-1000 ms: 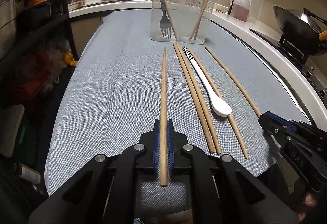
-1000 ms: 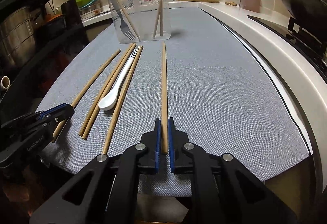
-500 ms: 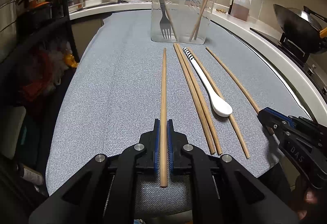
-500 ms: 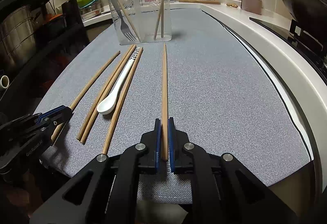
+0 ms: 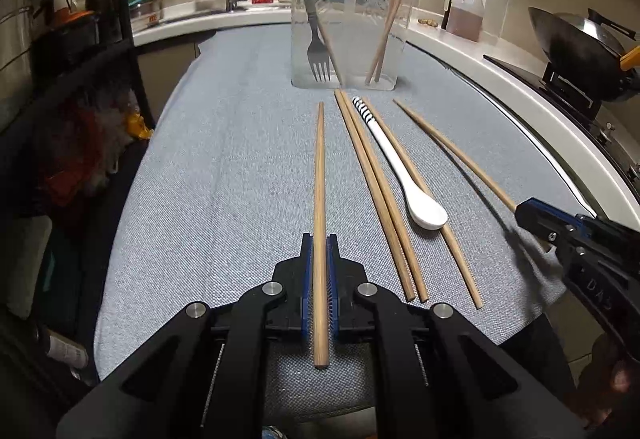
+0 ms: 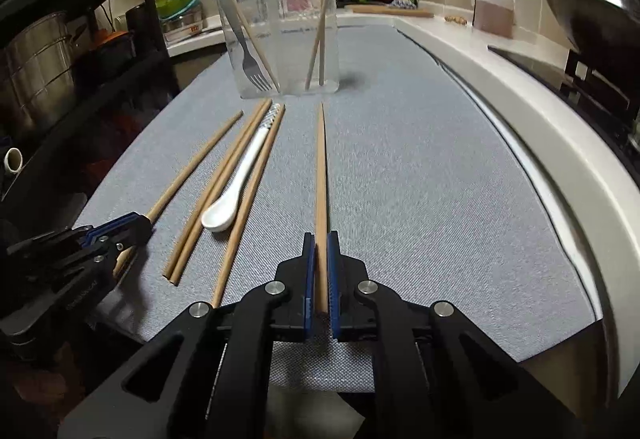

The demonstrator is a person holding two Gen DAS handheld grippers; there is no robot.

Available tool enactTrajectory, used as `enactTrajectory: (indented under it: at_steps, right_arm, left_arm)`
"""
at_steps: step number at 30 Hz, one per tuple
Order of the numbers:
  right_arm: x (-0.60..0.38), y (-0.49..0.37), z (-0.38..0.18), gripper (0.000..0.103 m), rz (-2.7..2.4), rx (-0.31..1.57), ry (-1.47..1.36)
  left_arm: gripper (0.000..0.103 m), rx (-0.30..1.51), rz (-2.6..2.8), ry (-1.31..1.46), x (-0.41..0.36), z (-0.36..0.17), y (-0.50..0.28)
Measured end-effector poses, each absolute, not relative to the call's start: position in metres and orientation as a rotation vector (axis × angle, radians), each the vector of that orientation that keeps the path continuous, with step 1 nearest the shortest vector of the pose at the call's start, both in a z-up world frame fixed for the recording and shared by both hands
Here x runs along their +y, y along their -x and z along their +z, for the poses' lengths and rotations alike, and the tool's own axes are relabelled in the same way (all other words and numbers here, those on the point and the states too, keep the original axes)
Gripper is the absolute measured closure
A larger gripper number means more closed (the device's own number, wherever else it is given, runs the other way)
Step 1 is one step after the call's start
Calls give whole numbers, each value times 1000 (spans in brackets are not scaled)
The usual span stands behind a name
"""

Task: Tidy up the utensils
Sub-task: 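Lift both chopsticks and carry them over the clear container with both tools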

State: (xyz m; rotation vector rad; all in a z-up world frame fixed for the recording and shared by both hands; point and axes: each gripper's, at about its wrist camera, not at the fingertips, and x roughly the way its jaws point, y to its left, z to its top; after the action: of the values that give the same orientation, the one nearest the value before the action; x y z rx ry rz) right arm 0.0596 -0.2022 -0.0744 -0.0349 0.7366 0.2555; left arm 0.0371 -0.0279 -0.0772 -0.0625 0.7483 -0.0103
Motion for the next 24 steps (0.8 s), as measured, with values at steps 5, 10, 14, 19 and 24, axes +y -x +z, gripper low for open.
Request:
enactTrajectory:
  at_steps: [5, 10, 14, 19, 24]
  right_arm:
    - [-205, -48, -53, 97, 250, 688, 47]
    - [-207, -37, -31, 97, 256, 638, 60]
    - [-206, -27, -13, 97, 267, 595, 76]
    - [-205, -21, 11, 97, 283, 541, 85]
    - [-207, -26, 36, 97, 304, 502, 71]
  left_arm:
    - [97, 674, -24, 15, -34, -61, -26]
    - [97, 594, -39, -19, -39, -44, -13]
    - [97, 561, -44, -11, -37, -34, -8]
    - [97, 523, -41, 13, -29, -19, -6]
    - [97, 491, -61, 38, -23, 0, -8]
